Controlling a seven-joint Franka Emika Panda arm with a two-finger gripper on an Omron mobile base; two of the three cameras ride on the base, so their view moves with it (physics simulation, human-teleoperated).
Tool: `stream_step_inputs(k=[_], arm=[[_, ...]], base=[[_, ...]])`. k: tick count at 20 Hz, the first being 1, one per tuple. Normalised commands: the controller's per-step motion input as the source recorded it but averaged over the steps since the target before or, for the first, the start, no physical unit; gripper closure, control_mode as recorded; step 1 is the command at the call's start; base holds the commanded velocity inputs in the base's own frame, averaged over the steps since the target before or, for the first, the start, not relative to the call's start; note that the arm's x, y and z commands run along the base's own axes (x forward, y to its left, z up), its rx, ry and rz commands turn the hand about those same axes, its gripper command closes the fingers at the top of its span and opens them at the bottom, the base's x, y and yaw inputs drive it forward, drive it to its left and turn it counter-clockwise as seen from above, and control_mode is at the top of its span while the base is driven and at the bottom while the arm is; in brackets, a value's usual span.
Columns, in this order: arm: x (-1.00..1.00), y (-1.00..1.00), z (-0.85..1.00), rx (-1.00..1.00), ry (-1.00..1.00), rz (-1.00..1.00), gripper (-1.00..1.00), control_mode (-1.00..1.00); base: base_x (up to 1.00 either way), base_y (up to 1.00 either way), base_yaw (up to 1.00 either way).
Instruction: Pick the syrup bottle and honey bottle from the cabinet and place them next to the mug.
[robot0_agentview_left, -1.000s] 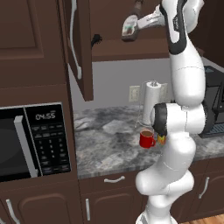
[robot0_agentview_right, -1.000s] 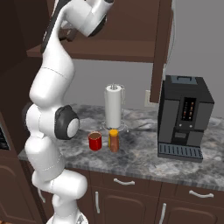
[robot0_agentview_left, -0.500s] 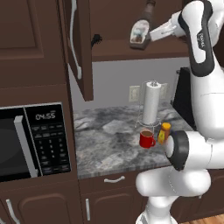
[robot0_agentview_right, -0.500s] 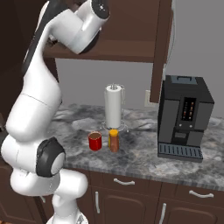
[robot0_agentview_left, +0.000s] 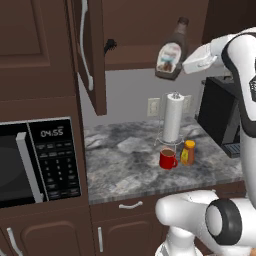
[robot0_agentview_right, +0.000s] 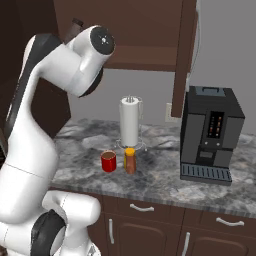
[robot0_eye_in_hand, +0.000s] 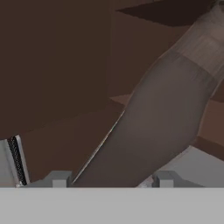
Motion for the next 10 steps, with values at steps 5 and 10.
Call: stream_step_inputs(k=[5, 10], arm=[[-0.63, -0.01, -0.46, 0.0, 0.04, 0.0, 1.0, -1.0], [-0.48, -0.03, -0.62, 0.0, 0.11, 0.0, 1.0, -1.0]], base=[[0.0, 0.0, 0.0], [0.0, 0.0, 0.0]])
